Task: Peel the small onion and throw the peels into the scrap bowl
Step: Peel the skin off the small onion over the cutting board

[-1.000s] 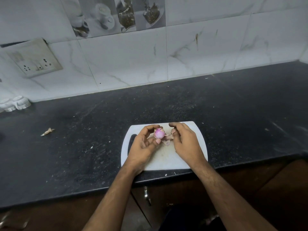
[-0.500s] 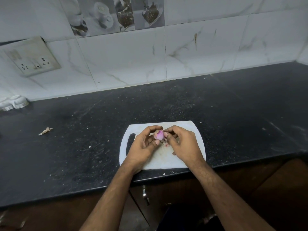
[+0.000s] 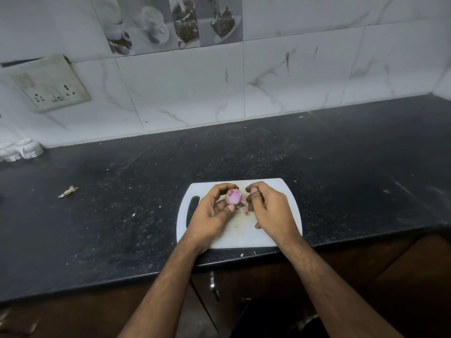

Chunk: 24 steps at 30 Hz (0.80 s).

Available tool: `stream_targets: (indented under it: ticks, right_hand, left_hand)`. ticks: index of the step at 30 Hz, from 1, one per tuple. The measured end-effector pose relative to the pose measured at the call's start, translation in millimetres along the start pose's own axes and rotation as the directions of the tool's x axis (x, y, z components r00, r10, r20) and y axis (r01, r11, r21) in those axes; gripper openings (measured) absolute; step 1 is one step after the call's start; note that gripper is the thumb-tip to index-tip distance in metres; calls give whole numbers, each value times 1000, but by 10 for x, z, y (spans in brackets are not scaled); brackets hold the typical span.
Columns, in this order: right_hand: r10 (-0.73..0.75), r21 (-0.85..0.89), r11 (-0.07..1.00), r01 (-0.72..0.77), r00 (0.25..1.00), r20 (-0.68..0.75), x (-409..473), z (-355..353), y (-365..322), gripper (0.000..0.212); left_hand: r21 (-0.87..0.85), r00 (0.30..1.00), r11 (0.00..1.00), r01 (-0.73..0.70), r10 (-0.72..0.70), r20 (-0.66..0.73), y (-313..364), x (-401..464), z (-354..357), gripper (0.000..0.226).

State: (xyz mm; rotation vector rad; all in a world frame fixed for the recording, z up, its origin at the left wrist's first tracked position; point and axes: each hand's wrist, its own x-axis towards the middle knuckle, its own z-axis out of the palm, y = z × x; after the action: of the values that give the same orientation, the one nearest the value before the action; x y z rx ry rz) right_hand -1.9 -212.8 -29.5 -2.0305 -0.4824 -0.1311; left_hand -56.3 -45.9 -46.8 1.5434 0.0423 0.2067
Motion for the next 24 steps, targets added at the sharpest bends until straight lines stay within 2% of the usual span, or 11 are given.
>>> stream_targets:
  ticks: [4, 8, 14, 20, 24]
  right_hand:
    - [-124, -25, 992, 125, 991, 59, -5, 11, 4, 20]
    - [-174, -80, 980, 181, 981, 84, 23, 36, 36, 15]
    - [-170, -236, 951, 198, 976, 136, -8, 48, -19, 14]
    - [-60, -323, 940, 110, 985, 163, 18, 84, -126, 7]
    - [78, -338, 940, -52, 995, 63, -12, 158, -159, 12]
  left_hand:
    - [-19, 999, 999, -30, 31, 37, 17, -13, 17, 39]
    - [-108, 998, 994, 11, -4, 67, 76, -43, 21, 46]
    - [-40, 1000, 999, -3, 3, -16, 53, -40, 38, 35]
    - [-84, 1000, 996, -27, 26, -14, 63, -37, 21, 34]
    - [-86, 999, 996, -39, 36, -40, 49, -40, 16, 29]
